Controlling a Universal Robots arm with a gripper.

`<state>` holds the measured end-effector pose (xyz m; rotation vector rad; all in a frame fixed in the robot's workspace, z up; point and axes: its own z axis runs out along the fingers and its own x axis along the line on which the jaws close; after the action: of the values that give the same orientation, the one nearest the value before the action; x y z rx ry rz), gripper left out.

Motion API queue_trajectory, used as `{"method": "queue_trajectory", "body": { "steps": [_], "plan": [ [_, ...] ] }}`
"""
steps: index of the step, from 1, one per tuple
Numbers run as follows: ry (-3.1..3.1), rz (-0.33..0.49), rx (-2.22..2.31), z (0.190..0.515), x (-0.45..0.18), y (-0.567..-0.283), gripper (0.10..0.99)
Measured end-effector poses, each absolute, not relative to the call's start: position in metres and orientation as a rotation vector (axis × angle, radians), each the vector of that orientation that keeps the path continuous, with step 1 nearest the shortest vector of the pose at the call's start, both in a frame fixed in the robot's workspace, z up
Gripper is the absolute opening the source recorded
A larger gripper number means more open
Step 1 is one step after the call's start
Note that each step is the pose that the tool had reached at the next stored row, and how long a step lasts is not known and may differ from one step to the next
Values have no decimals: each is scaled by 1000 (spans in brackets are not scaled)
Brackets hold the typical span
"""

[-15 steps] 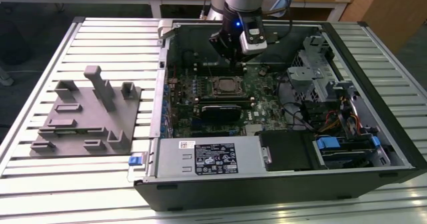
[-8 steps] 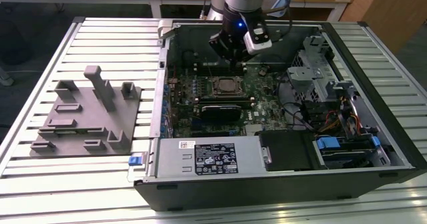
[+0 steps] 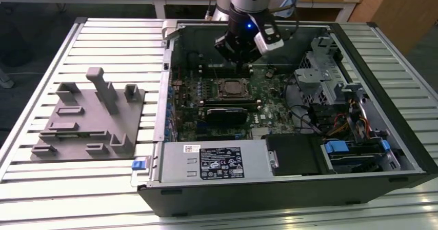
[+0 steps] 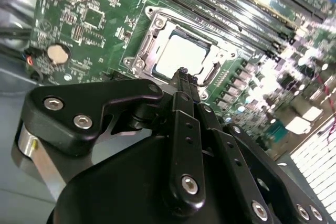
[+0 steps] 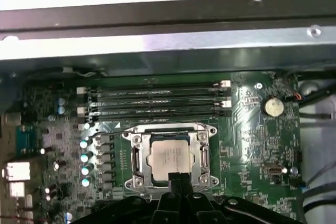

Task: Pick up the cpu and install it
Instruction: 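Install the first cpu locking lever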

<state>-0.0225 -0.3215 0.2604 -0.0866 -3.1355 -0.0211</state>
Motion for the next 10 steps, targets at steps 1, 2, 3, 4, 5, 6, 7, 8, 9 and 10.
{"method": "queue_trajectory", "body": {
  "steps": [1, 2, 3, 4, 5, 6, 7, 8, 9, 10],
  "plan": [
    [-3136, -21, -59, 260, -22, -322, 106],
    [-3136, -21, -29, 260, -22, -322, 106],
    [-3136, -21, -1, 260, -22, -322, 106],
    [-3136, -21, 25, 260, -22, -322, 106],
    [-3136, -21, 37, 260, -23, -322, 106],
    [-3138, -21, 39, 260, -26, -322, 106],
    [-3141, -21, 39, 260, -30, -322, 106],
    [-3143, -21, 39, 260, -35, -322, 106],
    [-3146, -21, 39, 260, -39, -322, 106],
    [-3147, -22, 39, 260, -40, -321, 106]
  ]
}}
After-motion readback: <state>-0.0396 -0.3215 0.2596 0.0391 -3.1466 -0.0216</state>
